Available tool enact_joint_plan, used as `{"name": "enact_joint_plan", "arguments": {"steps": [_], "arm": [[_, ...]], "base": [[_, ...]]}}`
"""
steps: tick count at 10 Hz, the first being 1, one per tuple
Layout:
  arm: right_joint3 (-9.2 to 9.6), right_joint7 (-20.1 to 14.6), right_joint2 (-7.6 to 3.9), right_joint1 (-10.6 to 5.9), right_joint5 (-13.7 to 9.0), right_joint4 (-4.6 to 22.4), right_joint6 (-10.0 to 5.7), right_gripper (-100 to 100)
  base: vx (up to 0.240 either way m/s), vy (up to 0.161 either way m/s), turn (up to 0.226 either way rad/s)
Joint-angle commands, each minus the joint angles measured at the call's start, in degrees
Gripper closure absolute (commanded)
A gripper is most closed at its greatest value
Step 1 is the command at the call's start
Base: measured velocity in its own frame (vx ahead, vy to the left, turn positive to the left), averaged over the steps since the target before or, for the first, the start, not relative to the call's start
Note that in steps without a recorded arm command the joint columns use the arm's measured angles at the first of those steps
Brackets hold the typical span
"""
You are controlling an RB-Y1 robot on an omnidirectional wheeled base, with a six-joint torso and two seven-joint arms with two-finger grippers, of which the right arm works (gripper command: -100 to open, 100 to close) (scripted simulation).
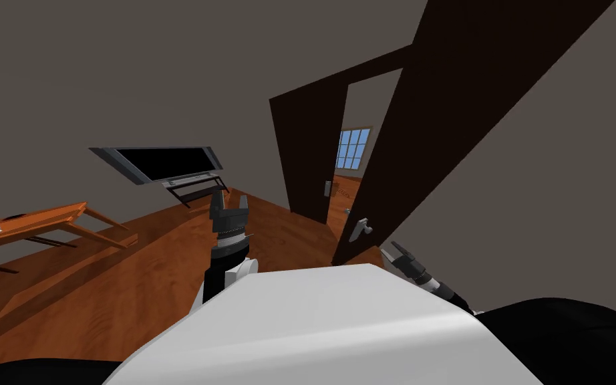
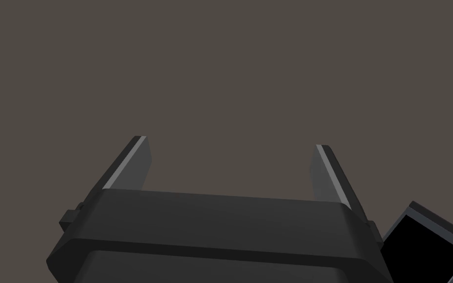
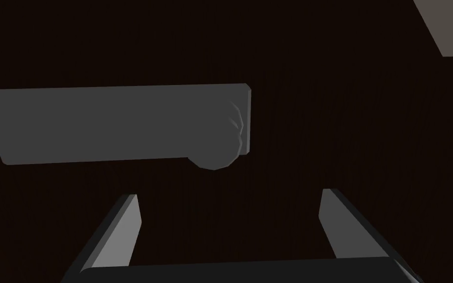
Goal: Pull the door open
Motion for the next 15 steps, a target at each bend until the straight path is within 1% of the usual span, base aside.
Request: {"name": "enact_joint_plan", "arguments": {"steps": [1, 3, 4, 5, 10, 11, 14, 15], "arm": [[0.06, -0.2, 0.05, -0.38, -0.4, -0.6, 1.39, -100], [0.20, -0.2, -0.02, -1.29, -0.9, -0.3, 2.66, -100], [0.12, -0.2, 0.03, -0.83, -0.7, -0.5, 2.09, -100], [0.12, -0.2, 0.03, -0.83, -0.7, -0.5, 2.09, 100], [0.12, -0.2, 0.03, -0.83, -0.7, -0.5, 2.09, 100], [-0.93, -0.1, 0.10, -1.27, 0.5, 1.2, 0.32, 100], [-2.59, 0.0, 0.14, -1.86, 2.2, 3.8, -2.54, 100], [-2.93, 0.1, 0.13, -1.97, 2.6, 4.3, -3.13, 100]], "base": [[0.224, 0.106, 0.082], [0.271, 0.057, 0.095], [0.109, 0.027, 0.029], [-0.005, -0.004, -0.030], [-0.022, -0.006, 0.001], [-0.015, 0.014, 0.134], [-0.026, 0.012, 0.106], [-0.023, 0.004, 0.078]]}}
